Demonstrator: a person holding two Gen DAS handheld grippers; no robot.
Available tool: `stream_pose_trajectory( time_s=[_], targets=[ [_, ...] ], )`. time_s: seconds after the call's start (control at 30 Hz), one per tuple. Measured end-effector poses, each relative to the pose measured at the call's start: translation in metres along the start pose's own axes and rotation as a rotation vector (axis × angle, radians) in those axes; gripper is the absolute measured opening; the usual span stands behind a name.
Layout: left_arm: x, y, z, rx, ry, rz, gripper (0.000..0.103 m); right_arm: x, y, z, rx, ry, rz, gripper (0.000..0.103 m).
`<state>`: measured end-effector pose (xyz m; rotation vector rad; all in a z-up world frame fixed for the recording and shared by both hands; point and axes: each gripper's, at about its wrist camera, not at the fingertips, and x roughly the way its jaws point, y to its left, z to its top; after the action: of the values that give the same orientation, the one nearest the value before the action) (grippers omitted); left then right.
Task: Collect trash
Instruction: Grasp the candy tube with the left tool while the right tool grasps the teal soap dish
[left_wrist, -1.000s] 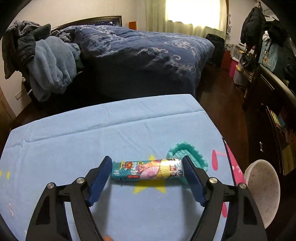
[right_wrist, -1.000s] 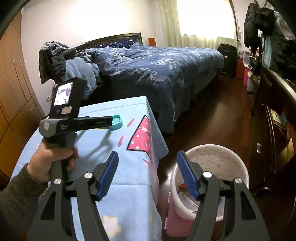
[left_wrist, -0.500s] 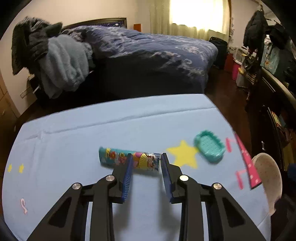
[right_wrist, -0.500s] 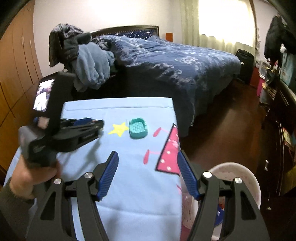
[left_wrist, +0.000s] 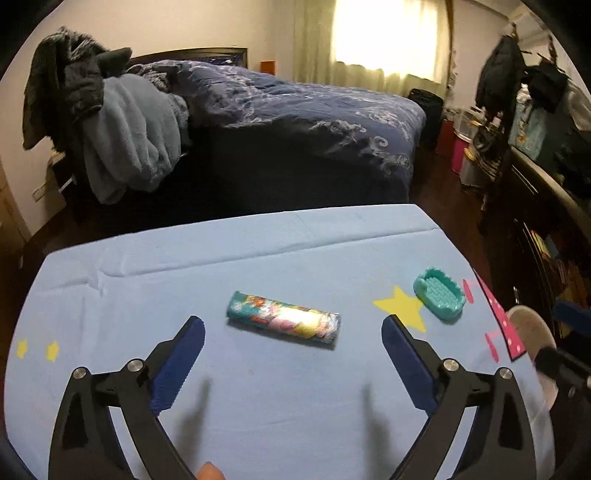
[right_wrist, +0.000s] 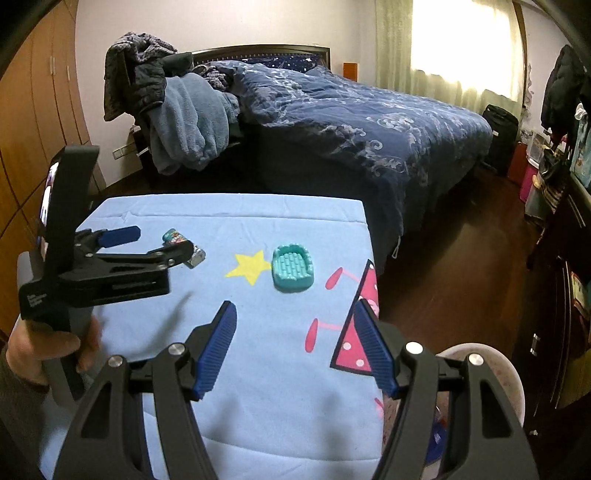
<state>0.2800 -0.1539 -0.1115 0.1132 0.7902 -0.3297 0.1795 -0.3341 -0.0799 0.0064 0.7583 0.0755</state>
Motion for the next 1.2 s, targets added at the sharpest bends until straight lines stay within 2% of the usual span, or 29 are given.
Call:
stream_pose_trajectory(
  time_s=[0.2, 0.43, 0.47, 0.53, 0.57, 0.6, 0.67, 0.73, 0.83, 0.9, 1.1, 1.13, 1.2],
  targets=[
    [0.022, 0.004, 0.005, 0.005, 0.065, -0.022, 0.096, 0.007, -0.001, 0.002, 0.009, 0.004, 0.009, 0.067],
    [0.041, -0.011, 0.013, 0.117, 0.101, -0.040, 0.093, 0.025, -0.007, 0.006, 0.019, 0.049, 0.019, 0.067],
    [0.043, -0.013, 0.014, 0.138, 0.103, -0.028, 0.090, 0.027, -0.008, 0.006, 0.021, 0.055, 0.021, 0.067],
    [0.045, -0.015, 0.014, 0.176, 0.101, 0.002, 0.076, 0.032, -0.010, 0.008, 0.027, 0.064, 0.024, 0.067],
    [0.044, -0.014, 0.013, 0.190, 0.096, 0.019, 0.072, 0.035, -0.010, 0.009, 0.029, 0.068, 0.027, 0.067],
    [0.044, -0.014, 0.012, 0.195, 0.097, 0.016, 0.070, 0.037, -0.010, 0.010, 0.029, 0.072, 0.028, 0.067],
    [0.041, -0.009, 0.010, 0.182, 0.102, -0.028, 0.054, 0.042, -0.009, 0.011, 0.028, 0.080, 0.030, 0.067],
    [0.039, -0.005, 0.009, 0.170, 0.101, -0.034, 0.040, 0.048, -0.007, 0.013, 0.020, 0.087, 0.033, 0.067],
    [0.033, -0.003, 0.003, 0.184, 0.092, -0.011, 0.030, 0.058, -0.001, 0.015, 0.002, 0.100, 0.030, 0.067],
    [0.029, 0.000, -0.001, 0.189, 0.089, -0.004, 0.026, 0.066, 0.004, 0.017, -0.015, 0.109, 0.023, 0.067],
    [0.029, 0.011, 0.001, 0.139, 0.102, -0.021, 0.027, 0.080, 0.009, 0.021, -0.030, 0.125, 0.007, 0.067],
    [0.031, 0.010, 0.003, 0.135, 0.100, -0.007, 0.037, 0.081, 0.009, 0.021, -0.027, 0.125, 0.012, 0.067],
    [0.037, 0.006, 0.008, 0.132, 0.098, 0.010, 0.050, 0.081, 0.009, 0.021, -0.028, 0.125, 0.011, 0.067]
  ],
)
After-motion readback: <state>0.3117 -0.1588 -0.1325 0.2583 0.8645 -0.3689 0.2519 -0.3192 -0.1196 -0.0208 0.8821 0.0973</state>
